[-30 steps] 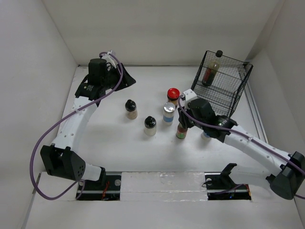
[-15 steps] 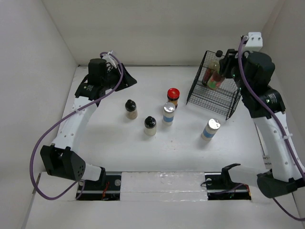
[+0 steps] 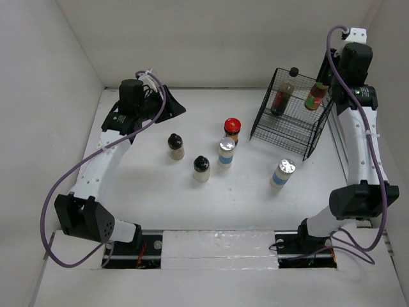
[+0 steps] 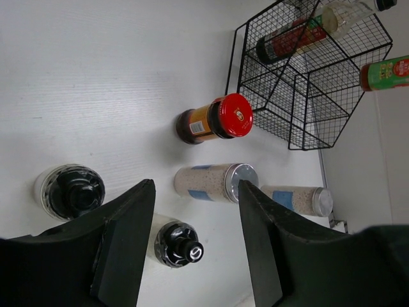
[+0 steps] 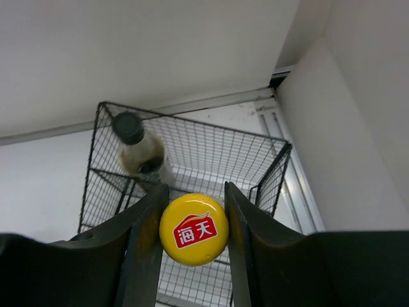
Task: Organize the condiment bottles
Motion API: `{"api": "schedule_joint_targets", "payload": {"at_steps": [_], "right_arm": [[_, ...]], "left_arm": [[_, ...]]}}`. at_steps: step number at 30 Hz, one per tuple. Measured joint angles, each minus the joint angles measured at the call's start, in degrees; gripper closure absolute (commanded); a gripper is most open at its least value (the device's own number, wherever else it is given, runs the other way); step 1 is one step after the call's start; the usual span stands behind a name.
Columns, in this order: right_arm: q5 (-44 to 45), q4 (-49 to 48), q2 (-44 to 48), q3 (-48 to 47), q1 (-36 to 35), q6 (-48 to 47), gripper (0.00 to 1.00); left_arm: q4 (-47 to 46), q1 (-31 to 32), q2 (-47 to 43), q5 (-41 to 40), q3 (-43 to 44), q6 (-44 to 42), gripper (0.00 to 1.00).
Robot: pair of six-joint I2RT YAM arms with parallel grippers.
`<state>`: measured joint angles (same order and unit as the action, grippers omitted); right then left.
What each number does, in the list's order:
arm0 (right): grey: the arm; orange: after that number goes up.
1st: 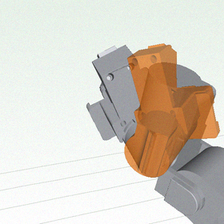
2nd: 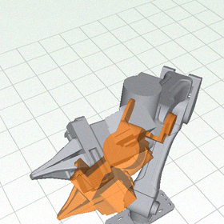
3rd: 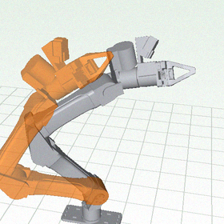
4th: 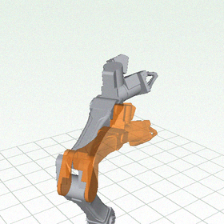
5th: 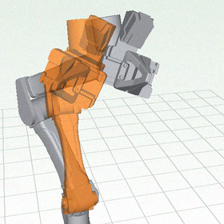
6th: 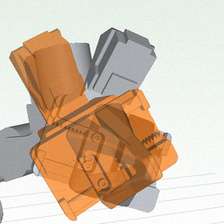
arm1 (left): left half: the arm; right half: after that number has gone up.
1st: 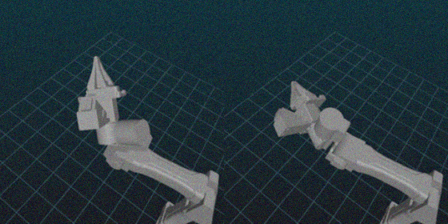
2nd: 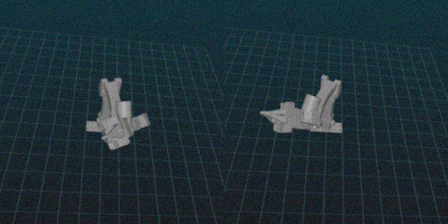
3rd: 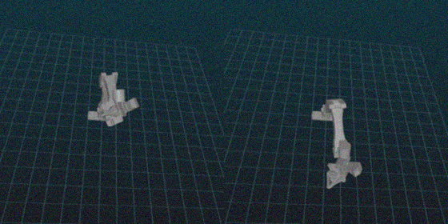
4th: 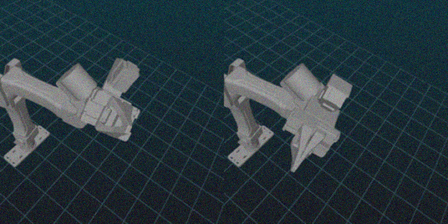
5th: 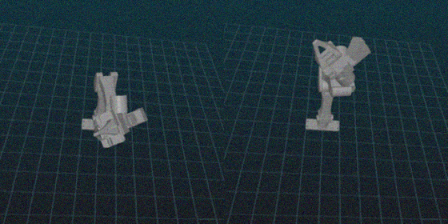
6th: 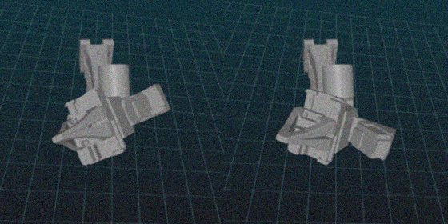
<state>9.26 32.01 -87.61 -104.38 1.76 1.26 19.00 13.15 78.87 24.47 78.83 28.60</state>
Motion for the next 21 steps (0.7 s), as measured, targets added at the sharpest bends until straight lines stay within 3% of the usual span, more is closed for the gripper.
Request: {"api": "schedule_joint_targets", "payload": {"at_steps": [6, 11, 21], "right_arm": [[-1.25, -1.97, -4.0, -5.44, 2.99, -0.24, 0.95], [-2.21, -5.01, -8.07, -10.19, 3.54, -0.24, 0.95], [-3.78, -9.4, -16.13, -10.97, 4.5, -0.22, 0.95]], "left_arm": [[0.02, 0.0, -0.2, 0.13, -0.17, 0.09, 0.41], [-0.02, 0.0, -0.7, 0.15, -0.5, 0.22, 0.4], [-0.15, 0.0, -0.74, -0.72, -1.44, 0.94, 0.4]]}}
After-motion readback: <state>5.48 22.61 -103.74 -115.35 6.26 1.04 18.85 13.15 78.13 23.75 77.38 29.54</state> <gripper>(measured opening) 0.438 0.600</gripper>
